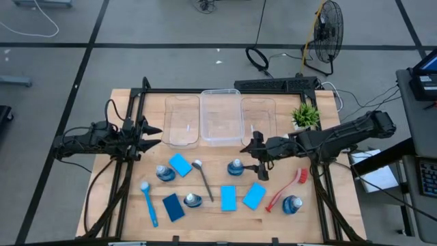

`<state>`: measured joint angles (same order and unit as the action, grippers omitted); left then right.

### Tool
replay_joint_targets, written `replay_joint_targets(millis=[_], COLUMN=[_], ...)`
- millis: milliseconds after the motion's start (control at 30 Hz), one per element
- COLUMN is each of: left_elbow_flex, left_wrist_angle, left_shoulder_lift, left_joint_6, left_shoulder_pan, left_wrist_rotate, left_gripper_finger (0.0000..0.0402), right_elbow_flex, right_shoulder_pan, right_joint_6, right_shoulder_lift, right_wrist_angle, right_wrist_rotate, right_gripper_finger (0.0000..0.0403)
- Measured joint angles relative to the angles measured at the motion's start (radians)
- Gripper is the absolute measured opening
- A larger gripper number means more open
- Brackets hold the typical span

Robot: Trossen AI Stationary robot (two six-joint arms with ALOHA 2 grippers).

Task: Pick & Place Kitchen Sink Supplies
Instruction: Put the blue dishwashing liquid bottle into the right transparent bin

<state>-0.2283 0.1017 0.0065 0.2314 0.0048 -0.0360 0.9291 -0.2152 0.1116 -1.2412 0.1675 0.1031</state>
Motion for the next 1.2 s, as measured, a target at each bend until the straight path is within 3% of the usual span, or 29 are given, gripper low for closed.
replay_joint_targets(millis=[900, 1200], left_elbow_flex=[0.0, 0.0], left_wrist_angle=[0.0, 0.0], left_shoulder_lift=[0.0, 0.0], left_joint_6=[0.001, 0.0], left_shoulder_pan=[0.0, 0.0], left_wrist_rotate=[0.0, 0.0], left_gripper_finger=[0.0225, 0.0225], right_elbow_flex=[0.001, 0.0], right_shoulder_pan=[0.029, 0.035], right_joint_6=[-0.011, 0.026], right_shoulder_lift=[-0.214, -0.247], right_wrist_angle=[-0.112, -0.109], right_wrist_rotate=[-0.03, -0.081], right_gripper_finger=[0.0308, 0.0252])
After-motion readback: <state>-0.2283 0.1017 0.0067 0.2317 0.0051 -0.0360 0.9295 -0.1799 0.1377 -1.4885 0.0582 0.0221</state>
